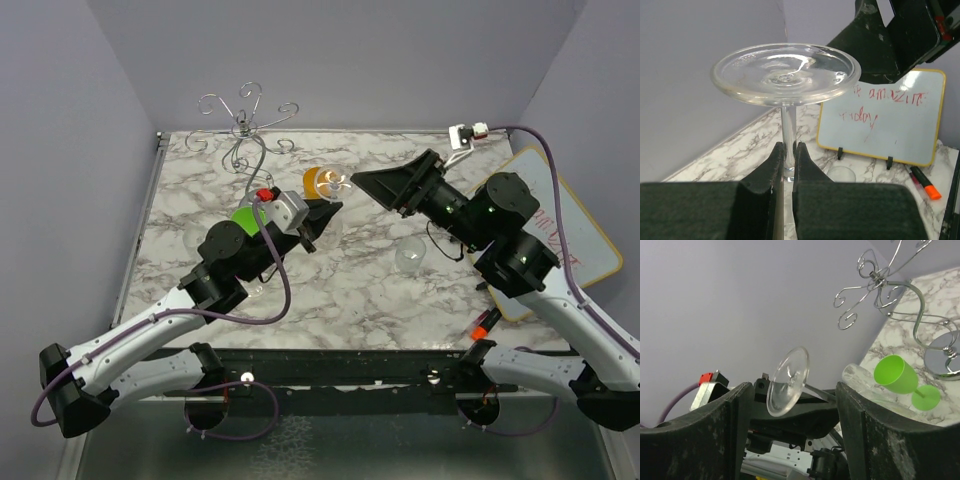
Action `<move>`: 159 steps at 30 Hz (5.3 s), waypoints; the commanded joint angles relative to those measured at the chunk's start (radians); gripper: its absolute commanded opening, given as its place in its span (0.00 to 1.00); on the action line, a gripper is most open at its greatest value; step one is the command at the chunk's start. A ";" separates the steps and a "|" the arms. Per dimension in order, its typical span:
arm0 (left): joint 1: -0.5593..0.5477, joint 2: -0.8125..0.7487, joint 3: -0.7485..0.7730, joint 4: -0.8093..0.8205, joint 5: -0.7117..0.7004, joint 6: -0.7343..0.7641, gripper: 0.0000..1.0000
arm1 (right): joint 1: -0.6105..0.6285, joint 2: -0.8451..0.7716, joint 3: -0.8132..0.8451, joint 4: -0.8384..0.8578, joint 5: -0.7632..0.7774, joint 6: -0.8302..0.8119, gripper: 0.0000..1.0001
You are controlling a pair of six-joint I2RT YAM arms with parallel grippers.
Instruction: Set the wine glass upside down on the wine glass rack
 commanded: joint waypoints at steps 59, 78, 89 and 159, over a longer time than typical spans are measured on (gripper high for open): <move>-0.001 -0.041 -0.038 -0.026 -0.025 -0.094 0.55 | 0.005 -0.008 -0.099 0.013 0.057 0.617 0.01; -0.001 -0.032 -0.014 -0.126 -0.126 -0.030 0.00 | 0.005 0.029 -0.120 -0.004 0.067 0.597 0.52; 0.034 -0.083 0.039 -0.288 -0.510 -0.071 0.00 | -0.010 0.002 -0.169 -0.040 0.251 0.438 0.88; 1.053 0.156 0.113 -0.319 0.598 0.001 0.00 | -0.010 -0.192 -0.203 0.019 0.495 0.074 0.85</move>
